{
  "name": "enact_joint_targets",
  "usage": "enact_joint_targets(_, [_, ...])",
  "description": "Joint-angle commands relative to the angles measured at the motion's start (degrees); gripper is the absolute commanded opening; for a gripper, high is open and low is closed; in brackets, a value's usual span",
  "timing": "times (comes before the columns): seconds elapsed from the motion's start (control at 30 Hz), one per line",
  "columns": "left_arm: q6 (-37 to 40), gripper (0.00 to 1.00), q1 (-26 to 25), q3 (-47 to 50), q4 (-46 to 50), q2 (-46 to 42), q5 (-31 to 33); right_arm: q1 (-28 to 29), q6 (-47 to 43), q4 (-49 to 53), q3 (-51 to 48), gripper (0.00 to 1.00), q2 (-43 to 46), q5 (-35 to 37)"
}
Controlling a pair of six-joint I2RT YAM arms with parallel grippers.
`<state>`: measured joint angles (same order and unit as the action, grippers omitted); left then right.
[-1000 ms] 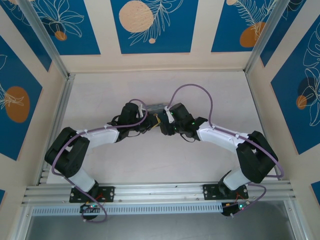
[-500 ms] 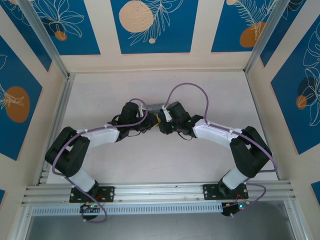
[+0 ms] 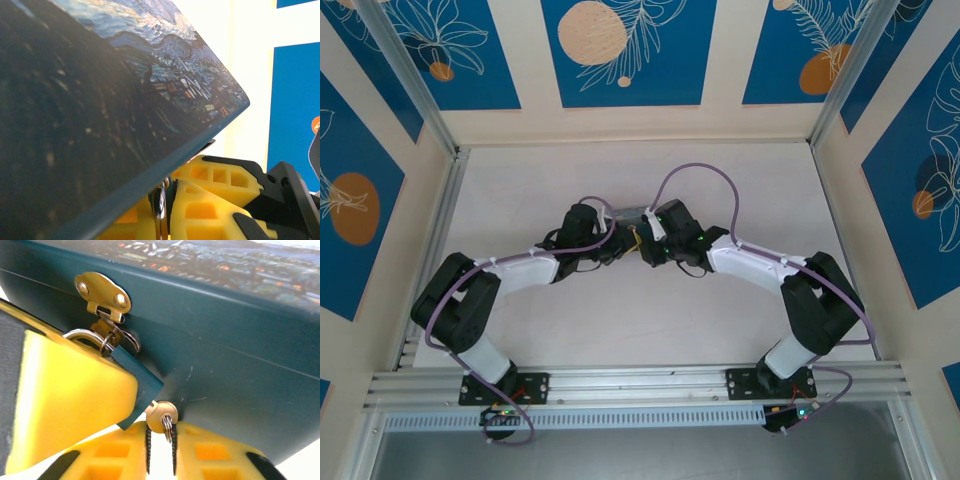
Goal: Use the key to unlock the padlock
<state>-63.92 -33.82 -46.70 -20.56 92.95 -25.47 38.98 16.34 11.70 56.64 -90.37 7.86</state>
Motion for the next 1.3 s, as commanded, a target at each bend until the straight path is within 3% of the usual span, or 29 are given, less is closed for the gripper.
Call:
enact_joint_targets(0.0, [1.1, 0.00, -0.1, -2.0, -2.6, 0.8, -2.5, 0.0, -0.8, -2.0, 3.2, 0.14, -0.2, -2.6])
enact_joint_targets(0.1, [1.0, 0.00, -0.1, -2.0, -2.8, 1.0, -2.6, -0.1, -0.9, -1.6, 3.3, 0.09, 0.1, -3.1])
enact_joint_targets(0.23, [0.8, 0.00, -0.1, -1.9, -2.9, 1.0, -2.6, -0.4, -0.9, -1.5, 2.8, 0.09, 0.7, -3.7])
enact_joint_targets(0.73, [2.6, 0.00, -0.1, -4.0, 1.6, 0.0, -3.8, -3.4, -8.6, -8.0, -8.1, 0.46, 8.6, -2.7])
enact_joint_targets(1.27, [3.3, 0.00, 0.0, -6.5, 3.9, 0.6, -5.5, 1.0, -14.9, -12.5, -7.1, 0.40, 3.9, 3.6])
